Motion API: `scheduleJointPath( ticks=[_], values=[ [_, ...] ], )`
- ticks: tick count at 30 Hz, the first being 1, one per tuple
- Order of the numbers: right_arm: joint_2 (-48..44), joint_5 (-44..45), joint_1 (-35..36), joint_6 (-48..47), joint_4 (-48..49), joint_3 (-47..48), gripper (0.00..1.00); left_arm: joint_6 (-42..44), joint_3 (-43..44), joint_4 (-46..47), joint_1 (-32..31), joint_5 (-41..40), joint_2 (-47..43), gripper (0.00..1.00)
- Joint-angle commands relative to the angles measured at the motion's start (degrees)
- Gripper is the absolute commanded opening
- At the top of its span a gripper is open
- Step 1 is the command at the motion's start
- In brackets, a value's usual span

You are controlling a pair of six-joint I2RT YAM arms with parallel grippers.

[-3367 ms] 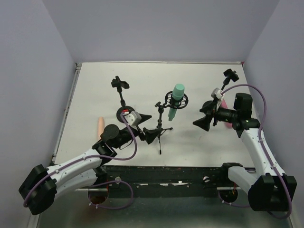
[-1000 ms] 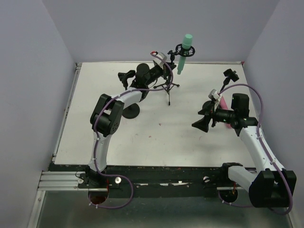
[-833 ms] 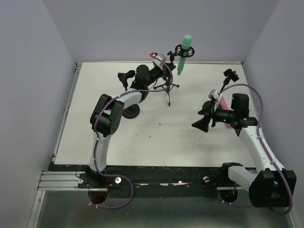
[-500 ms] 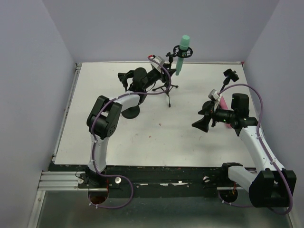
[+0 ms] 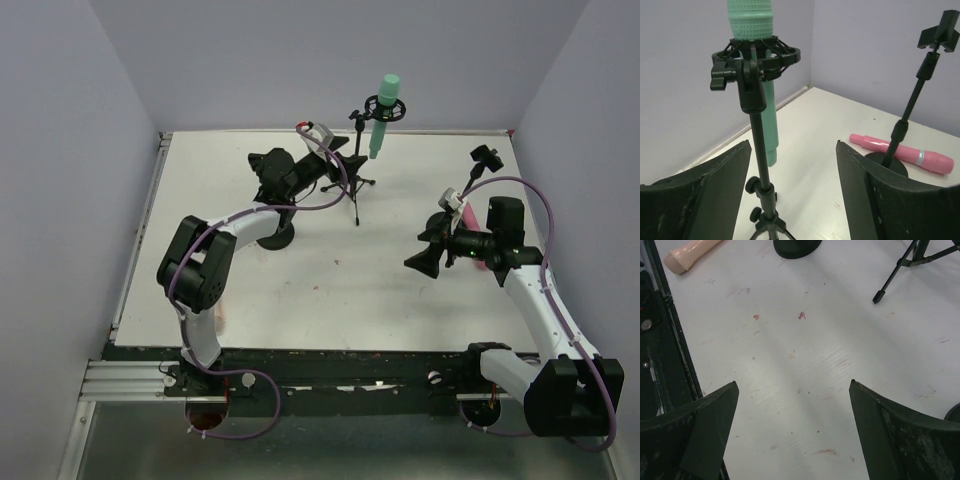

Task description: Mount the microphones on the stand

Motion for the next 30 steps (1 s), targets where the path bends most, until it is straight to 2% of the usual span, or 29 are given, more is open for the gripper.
scheduleJointPath(
  ticks=[1, 12, 22, 30],
  values=[
    [-0.8, 1.2, 0.3, -1.1, -0.7, 0.7, 1.00, -1.6, -5.2, -0.2, -0.2, 3.9, -6.1, 0.78],
    [-1.1, 0.7, 0.3, -2.7, -1.9, 0.7, 1.00, -3.0, -9.4, -16.2, -1.7, 14.2, -18.2, 0.78],
    [-1.1, -0.9, 0.3, -7.6, -6.3, 1.9, 1.00, -5.4, -10.8, -34.2, -4.1, 11.4, -32.1, 0.80],
    [-1.1, -2.2, 0.3, -13.1, -10.7, 2.8, 1.00, -4.1, -11.2, -49.0, -4.0, 8.4, -46.6, 0.88]
  ],
)
